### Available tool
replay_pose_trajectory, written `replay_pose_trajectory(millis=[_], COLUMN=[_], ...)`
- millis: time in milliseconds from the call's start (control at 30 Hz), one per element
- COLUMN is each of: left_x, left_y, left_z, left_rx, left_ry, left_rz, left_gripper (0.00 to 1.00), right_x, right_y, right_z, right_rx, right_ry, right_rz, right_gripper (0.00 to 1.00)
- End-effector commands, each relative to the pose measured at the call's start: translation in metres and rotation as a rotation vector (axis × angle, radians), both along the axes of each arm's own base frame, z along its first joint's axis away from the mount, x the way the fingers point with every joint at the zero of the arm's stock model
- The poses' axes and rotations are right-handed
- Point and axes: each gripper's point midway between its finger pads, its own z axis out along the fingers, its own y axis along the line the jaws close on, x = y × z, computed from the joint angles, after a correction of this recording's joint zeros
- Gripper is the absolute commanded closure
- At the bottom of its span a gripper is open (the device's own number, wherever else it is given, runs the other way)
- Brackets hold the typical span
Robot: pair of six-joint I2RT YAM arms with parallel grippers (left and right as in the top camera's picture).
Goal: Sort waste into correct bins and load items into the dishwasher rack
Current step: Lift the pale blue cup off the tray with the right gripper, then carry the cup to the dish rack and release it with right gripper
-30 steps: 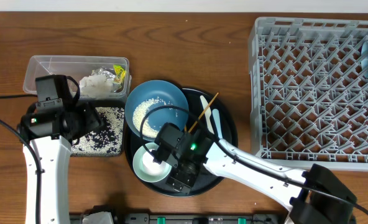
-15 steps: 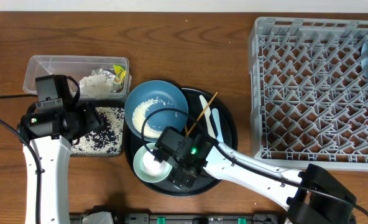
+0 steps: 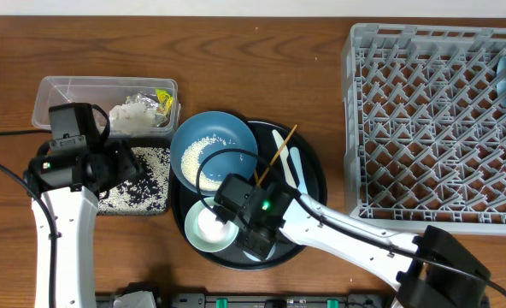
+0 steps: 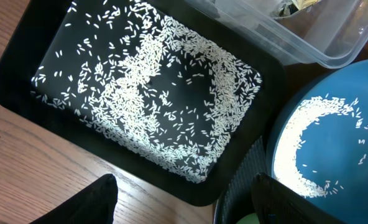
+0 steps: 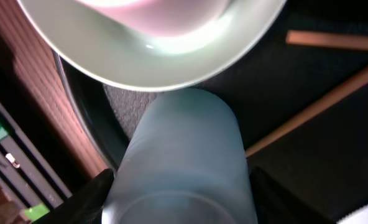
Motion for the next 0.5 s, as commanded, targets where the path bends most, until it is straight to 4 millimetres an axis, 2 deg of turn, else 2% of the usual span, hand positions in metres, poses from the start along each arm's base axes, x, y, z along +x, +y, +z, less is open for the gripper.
replay_pose_trajectory(millis=[0, 133, 233, 300, 467], left_x=[0.0, 0.0, 0.0, 0.0, 0.0], left_y=[0.003, 0.003, 0.003, 0.003, 0.003], left_z=[0.001, 0.001, 0.001, 0.001, 0.001], left_rx=[0.009, 0.009, 0.009, 0.009, 0.009], left_ry=[0.002, 0.002, 0.002, 0.002, 0.002], left_rz=[0.012, 0.012, 0.012, 0.012, 0.012], left_gripper=[0.29, 0.29, 0.29, 0.29, 0.29], right_x=[0.026, 0.056, 0.08, 0.097, 0.143], right_y=[0.01, 0.007, -0.005, -0.022, -0.094], right_z=[0.035, 0.074, 0.105, 0.124, 0.161], right_rx=[0.07, 0.142, 0.206, 0.236, 0.271], right_ry=[-0.085, -0.174, -0.225, -0.255, -0.334], right_rz=[-0.047, -0.113, -0.189, -0.265, -0.526], right_gripper=[0.59, 0.58, 0.57, 0.57, 0.58])
